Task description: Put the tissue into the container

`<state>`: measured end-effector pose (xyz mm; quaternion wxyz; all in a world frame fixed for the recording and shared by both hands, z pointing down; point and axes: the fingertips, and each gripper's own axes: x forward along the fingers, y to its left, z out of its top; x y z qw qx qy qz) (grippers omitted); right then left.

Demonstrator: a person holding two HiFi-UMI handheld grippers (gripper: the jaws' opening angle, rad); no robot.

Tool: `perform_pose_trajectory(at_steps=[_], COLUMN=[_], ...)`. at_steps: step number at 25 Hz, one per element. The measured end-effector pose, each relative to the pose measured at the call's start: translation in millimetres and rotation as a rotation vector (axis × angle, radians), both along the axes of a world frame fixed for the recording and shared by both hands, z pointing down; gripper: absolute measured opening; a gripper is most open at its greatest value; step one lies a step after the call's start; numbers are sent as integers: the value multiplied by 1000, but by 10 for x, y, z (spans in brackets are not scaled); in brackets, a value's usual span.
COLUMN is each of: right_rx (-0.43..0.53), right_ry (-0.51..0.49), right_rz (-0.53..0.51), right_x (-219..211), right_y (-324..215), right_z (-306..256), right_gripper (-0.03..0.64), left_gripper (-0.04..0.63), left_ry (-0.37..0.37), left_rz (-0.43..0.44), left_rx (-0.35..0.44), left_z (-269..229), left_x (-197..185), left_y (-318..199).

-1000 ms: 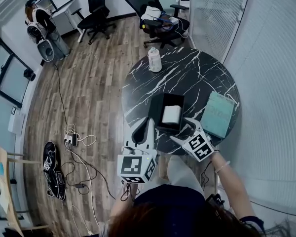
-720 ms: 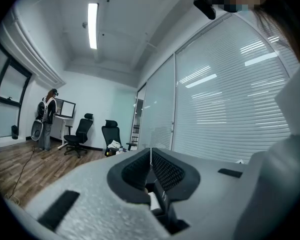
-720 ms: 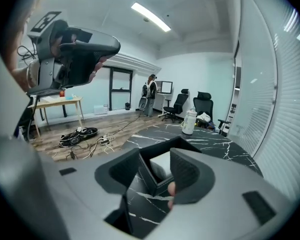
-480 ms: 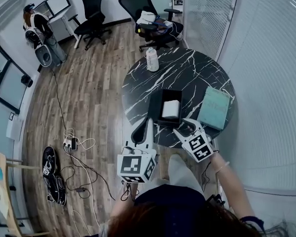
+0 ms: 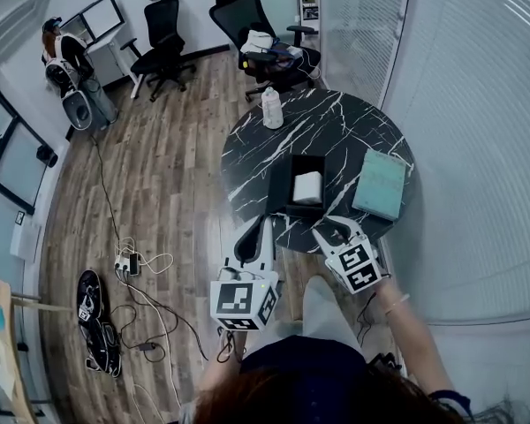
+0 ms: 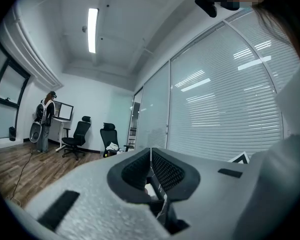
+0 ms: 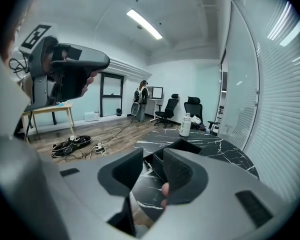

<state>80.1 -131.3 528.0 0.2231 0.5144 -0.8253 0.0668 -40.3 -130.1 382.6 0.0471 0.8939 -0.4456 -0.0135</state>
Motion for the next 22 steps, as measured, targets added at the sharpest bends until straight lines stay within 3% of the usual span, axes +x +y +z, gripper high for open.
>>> perform_pose_trajectory(at_steps=[13, 22], right_rx=[87, 156], right_ry=[-51, -91], right_rz=[112, 185], right_x=[-138, -145], right_y=[286, 384], right_z=[-276, -569], right_gripper=[97, 28], left_gripper=[34, 34], left_ry=[0, 9], left_rz=[31, 49], left_rx=[23, 35], left_z=[-33, -62], left_x=[-212, -193], left_y=[348, 357])
